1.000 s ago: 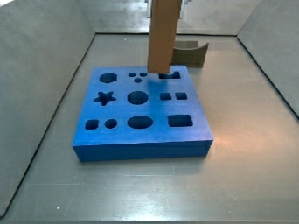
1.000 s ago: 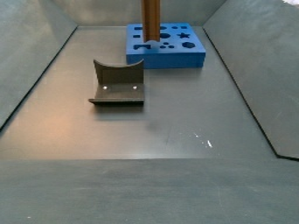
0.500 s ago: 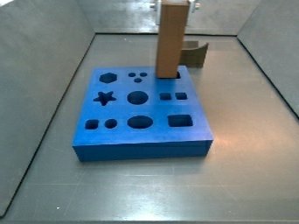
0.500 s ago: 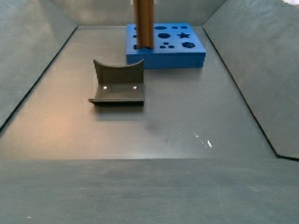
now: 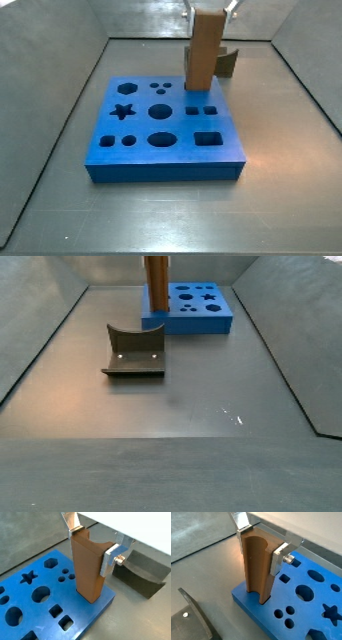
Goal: Insert the arch object.
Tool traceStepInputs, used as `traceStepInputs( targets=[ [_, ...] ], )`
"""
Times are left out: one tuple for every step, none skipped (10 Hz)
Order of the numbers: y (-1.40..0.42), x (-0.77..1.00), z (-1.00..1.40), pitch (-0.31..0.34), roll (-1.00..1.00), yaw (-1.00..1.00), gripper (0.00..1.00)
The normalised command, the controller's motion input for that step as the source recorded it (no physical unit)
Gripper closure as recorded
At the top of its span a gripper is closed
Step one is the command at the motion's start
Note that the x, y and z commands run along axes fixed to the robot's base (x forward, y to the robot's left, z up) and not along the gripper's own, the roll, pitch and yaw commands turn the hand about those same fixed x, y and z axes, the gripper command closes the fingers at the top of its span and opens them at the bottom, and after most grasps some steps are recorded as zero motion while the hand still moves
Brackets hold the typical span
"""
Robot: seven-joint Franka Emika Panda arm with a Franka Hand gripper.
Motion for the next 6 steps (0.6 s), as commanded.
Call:
traceStepInputs(
  targets=[
    [0.0, 0.0, -0.37, -0.059, -0.01, -0.05, 1.0],
    [0.0, 0.0, -0.33, -0.049, -0.02, -0.05, 1.0],
    [0.0, 0.0, -0.29, -0.036, -0.01, -0.04, 1.0],
    [0.0, 0.0, -0.26, -0.023, -0.01, -0.03, 1.0],
    [0.0, 0.0, -0.24, -0.016, -0.02, -0.03, 1.0],
    [0.0, 0.01, -0.22, 0.0, -0.02, -0.02, 1.0]
  ],
)
